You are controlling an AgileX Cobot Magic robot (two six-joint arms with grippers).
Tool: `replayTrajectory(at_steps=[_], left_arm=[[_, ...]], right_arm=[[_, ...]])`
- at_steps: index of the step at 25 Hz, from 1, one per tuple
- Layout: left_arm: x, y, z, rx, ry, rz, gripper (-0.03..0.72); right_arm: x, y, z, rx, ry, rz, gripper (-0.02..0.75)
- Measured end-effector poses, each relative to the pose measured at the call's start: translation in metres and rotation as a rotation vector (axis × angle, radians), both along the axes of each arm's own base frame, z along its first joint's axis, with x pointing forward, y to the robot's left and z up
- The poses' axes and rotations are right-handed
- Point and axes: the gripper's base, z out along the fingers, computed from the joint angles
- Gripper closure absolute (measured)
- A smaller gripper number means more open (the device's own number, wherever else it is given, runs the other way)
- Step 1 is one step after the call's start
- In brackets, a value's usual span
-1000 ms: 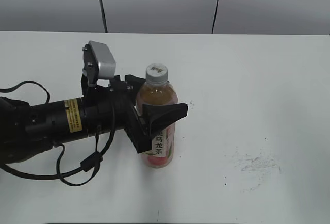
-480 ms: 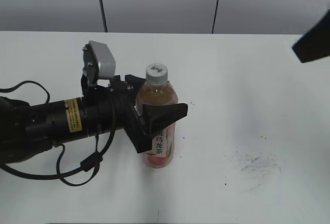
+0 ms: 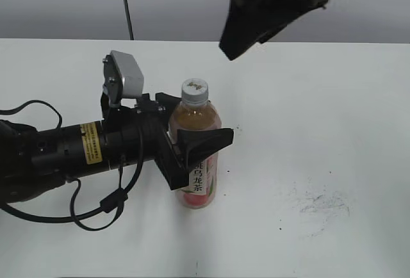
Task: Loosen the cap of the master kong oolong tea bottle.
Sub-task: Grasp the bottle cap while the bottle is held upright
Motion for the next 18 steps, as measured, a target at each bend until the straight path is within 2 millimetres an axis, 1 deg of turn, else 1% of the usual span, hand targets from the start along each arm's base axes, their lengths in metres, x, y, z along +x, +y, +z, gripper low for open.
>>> replayTrajectory(at_steps=[1,4,8,11,14,18], left_arm=[[0.0,0.0,0.0,-0.001,-0.001,0.0,0.24],[0.0,0.0,0.0,-0.001,-0.001,0.0,0.24],[0.0,0.0,0.0,0.0,-0.001,-0.001,0.24],[0.0,0.0,0.0,0.0,-0.001,-0.001,0.24],[0.0,0.0,0.0,0.001,-0.001,-0.001,0.24],[0.0,0.0,0.0,0.001,-0.001,-0.001,0.24]], right_arm=[[0.004,0.007,-0.004,0.0,0.019,-0.018,0.289],[0.012,0.024,-0.007,0.017,0.066,-0.099,0.289],[0.012,0.042,-0.01,-0.006,0.075,-0.161,0.289],[0.005,0.056,-0.018,-0.071,0.049,-0.183,0.289],[-0.007,0.07,-0.02,-0.09,0.043,-0.185,0.289],[-0.012,0.074,-0.021,-0.078,0.072,-0.243,0.29]])
